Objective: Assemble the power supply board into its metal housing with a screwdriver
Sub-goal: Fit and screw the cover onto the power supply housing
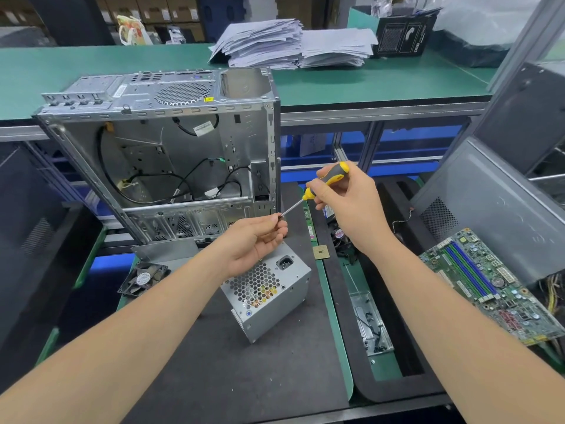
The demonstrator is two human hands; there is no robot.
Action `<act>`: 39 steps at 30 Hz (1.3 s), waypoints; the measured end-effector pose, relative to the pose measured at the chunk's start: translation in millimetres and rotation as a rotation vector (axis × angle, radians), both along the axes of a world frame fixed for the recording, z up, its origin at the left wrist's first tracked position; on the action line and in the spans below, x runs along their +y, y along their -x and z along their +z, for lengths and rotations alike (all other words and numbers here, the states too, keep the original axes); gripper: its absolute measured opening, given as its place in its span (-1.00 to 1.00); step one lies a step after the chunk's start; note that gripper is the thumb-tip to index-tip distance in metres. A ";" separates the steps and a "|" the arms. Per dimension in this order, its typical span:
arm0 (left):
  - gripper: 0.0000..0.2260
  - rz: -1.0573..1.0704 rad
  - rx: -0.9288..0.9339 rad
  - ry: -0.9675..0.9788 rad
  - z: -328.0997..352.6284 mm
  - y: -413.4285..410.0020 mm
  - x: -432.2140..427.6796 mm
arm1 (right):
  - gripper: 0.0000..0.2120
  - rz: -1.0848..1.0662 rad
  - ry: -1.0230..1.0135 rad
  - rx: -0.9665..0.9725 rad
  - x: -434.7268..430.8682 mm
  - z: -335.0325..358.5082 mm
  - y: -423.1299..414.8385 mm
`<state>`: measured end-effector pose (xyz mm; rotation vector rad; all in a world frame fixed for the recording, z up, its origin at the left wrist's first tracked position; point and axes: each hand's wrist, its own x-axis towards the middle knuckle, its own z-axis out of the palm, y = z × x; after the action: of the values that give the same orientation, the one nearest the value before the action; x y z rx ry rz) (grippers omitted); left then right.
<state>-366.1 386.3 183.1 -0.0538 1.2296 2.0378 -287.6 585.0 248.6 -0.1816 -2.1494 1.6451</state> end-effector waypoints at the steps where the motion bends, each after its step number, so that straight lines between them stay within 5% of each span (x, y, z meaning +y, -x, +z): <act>1: -0.87 -0.001 -0.020 -0.012 0.2 0.2 -0.3 | -0.81 -0.007 -0.001 0.001 -0.1 -0.6 0.1; 12: -0.84 0.039 -0.034 0.012 -1.1 2.8 -0.9 | -0.84 -0.036 0.013 0.019 0.9 -1.8 2.1; 16: -0.83 0.052 0.472 0.591 -5.5 5.6 -5.4 | -0.85 -0.054 0.013 0.009 3.6 -1.7 1.2; 19: -0.85 -0.238 0.515 0.790 -8.6 7.6 -5.4 | -0.86 -0.054 0.008 -0.004 5.7 -1.4 -0.4; 25: -0.88 -0.588 0.496 0.749 -8.2 11.6 0.8 | -0.90 -0.052 -0.023 -0.012 10.2 -3.2 -5.9; 39: -0.80 -0.659 0.407 0.644 -10.4 14.9 -1.3 | -0.90 -0.058 -0.072 -0.030 14.9 -7.8 -9.1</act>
<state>-381.0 385.0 172.7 0.4234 1.8188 1.0632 -278.5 600.0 240.8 -0.2464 -2.2009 1.5391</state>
